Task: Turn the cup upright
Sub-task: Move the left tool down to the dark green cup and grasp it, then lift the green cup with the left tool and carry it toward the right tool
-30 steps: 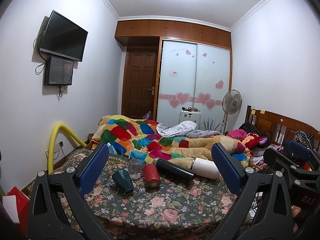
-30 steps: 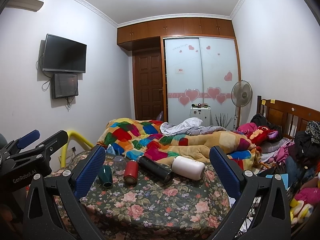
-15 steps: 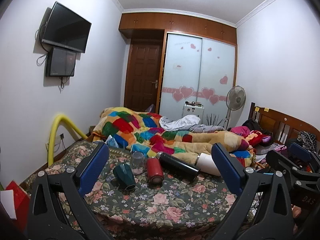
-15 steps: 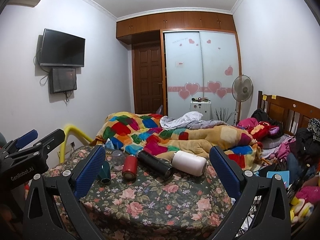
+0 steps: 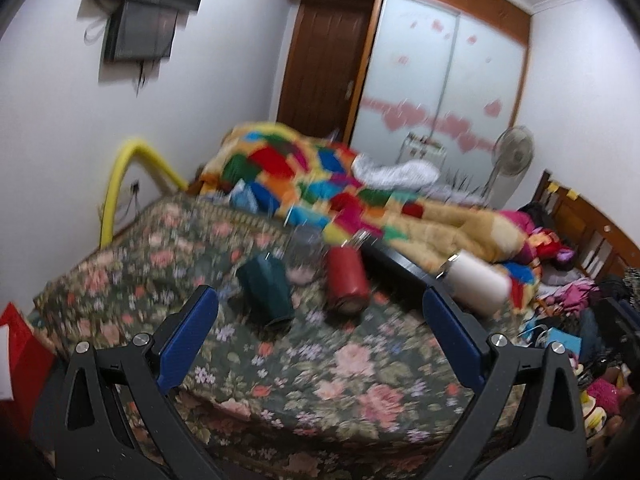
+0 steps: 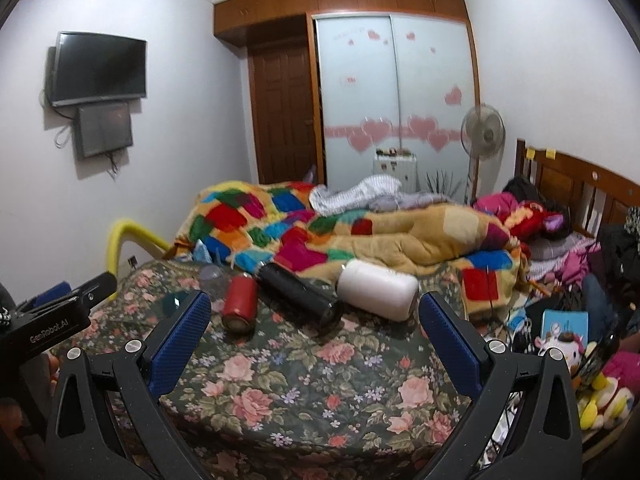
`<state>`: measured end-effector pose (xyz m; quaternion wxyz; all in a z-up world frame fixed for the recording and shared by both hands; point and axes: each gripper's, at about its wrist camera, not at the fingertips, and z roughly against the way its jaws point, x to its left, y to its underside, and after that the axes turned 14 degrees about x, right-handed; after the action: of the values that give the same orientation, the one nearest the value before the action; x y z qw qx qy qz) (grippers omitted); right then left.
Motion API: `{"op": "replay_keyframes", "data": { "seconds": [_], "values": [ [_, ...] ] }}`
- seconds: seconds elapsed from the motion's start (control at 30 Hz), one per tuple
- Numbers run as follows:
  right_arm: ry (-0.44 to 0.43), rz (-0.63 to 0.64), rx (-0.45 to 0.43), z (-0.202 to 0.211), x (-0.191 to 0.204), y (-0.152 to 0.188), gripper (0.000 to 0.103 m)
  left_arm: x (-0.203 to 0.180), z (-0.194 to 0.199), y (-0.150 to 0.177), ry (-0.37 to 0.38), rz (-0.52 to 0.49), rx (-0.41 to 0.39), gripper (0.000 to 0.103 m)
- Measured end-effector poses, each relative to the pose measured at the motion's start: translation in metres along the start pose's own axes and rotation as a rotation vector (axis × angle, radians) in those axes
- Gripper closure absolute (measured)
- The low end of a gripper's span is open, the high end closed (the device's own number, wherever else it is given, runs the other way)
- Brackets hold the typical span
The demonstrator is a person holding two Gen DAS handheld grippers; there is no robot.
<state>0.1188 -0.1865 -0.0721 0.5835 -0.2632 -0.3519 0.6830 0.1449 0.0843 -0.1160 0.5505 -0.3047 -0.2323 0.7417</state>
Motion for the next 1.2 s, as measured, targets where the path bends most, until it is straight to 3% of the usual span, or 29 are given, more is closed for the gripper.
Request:
{"op": "replay_keyframes", "data": {
  "seconds": [0.13, 0.23, 0.4, 0.57, 0.8, 1.07, 1.2],
  "values": [
    [0.03, -0.024, 0.062, -0.028, -0.009, -0.002, 0.0, 0.023, -0.058, -0.005, -0.055, 0.088, 0.144, 0.0],
    [0.049, -0.04, 0.102, -0.047, -0.016, -0.002, 0.0, 0.045, -0.106, -0.008, -0.022, 0.163, 0.254, 0.008],
    [0.078, -0.065, 0.162, -0.077, -0.028, -0.005, 0.0, 0.061, -0.163, -0.015, -0.045, 0.22, 0.335, 0.014],
    [0.105, -0.077, 0.214, -0.1, -0.035, -0.004, 0.0, 0.064, -0.195, -0.026, -0.01, 0.242, 0.351, 0.014],
    [0.114, -0.097, 0.263, -0.122, -0.042, -0.001, 0.0, 0.054, -0.233, -0.039, -0.136, 0.165, 0.362, 0.017],
    [0.125, -0.093, 0.275, -0.129, -0.041, -0.001, 0.0, 0.053, -0.253, -0.036, -0.174, 0.122, 0.383, 0.034],
    [0.123, -0.088, 0.272, -0.127, -0.04, 0.0, 0.0, 0.054, -0.254, -0.033, -0.172, 0.114, 0.383, 0.035]
  ]
}}
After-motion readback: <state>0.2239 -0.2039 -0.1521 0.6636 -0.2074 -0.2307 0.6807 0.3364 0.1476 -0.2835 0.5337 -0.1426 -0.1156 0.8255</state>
